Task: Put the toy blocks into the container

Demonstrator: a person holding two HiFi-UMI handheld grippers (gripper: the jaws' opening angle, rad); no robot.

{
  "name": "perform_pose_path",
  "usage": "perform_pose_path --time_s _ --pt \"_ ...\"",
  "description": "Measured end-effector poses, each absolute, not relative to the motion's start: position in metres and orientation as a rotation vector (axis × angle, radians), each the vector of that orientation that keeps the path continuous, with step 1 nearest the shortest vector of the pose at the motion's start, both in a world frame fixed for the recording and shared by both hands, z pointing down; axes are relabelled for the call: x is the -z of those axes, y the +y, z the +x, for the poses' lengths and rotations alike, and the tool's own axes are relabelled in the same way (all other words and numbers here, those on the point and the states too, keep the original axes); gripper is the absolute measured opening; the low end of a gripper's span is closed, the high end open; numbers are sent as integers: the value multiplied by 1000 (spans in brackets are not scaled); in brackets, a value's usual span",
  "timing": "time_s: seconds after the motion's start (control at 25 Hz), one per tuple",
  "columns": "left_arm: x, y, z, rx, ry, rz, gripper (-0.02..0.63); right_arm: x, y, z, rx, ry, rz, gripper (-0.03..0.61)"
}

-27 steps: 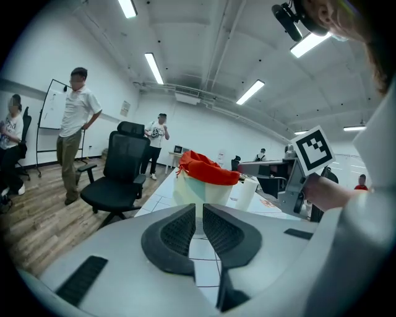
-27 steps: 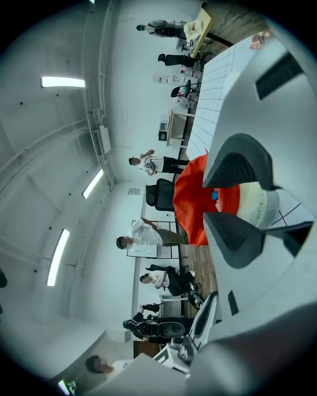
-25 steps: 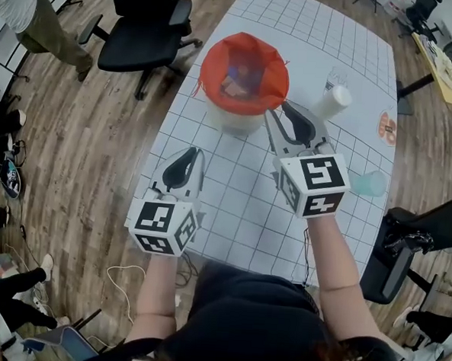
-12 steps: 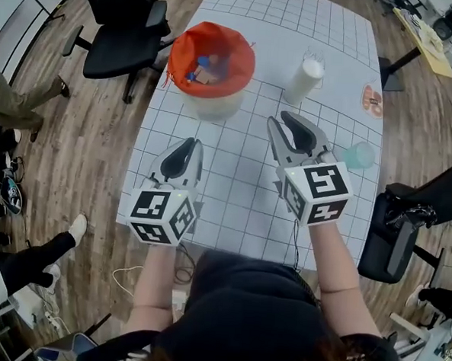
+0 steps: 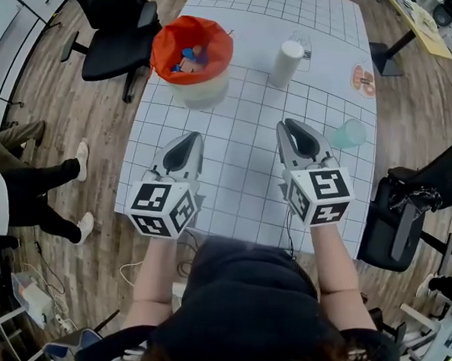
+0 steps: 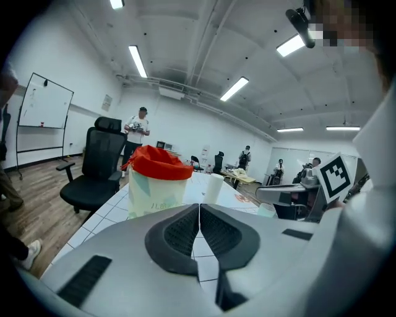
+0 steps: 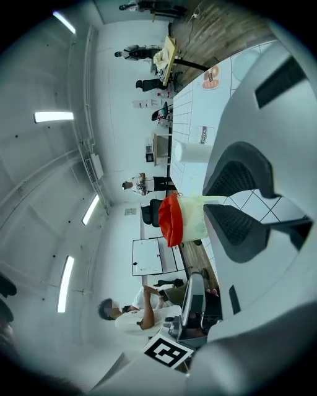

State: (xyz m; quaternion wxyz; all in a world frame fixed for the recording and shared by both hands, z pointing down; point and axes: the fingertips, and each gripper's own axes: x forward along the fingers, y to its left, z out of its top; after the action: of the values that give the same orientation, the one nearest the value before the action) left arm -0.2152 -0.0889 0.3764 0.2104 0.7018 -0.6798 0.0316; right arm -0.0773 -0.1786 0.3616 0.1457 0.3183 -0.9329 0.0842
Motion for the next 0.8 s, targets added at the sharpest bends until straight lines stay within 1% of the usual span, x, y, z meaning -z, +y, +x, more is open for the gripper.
perform_pose_path --time_s 0.2,0.8 --pt "-373 -86 -202 -68 -1878 1941 31 -370 -173 -47 -289 -2666 975 17" --pt "-381 -87 -173 -100 -1846 1946 32 -386 -159 1 -408 -2629 1047 15"
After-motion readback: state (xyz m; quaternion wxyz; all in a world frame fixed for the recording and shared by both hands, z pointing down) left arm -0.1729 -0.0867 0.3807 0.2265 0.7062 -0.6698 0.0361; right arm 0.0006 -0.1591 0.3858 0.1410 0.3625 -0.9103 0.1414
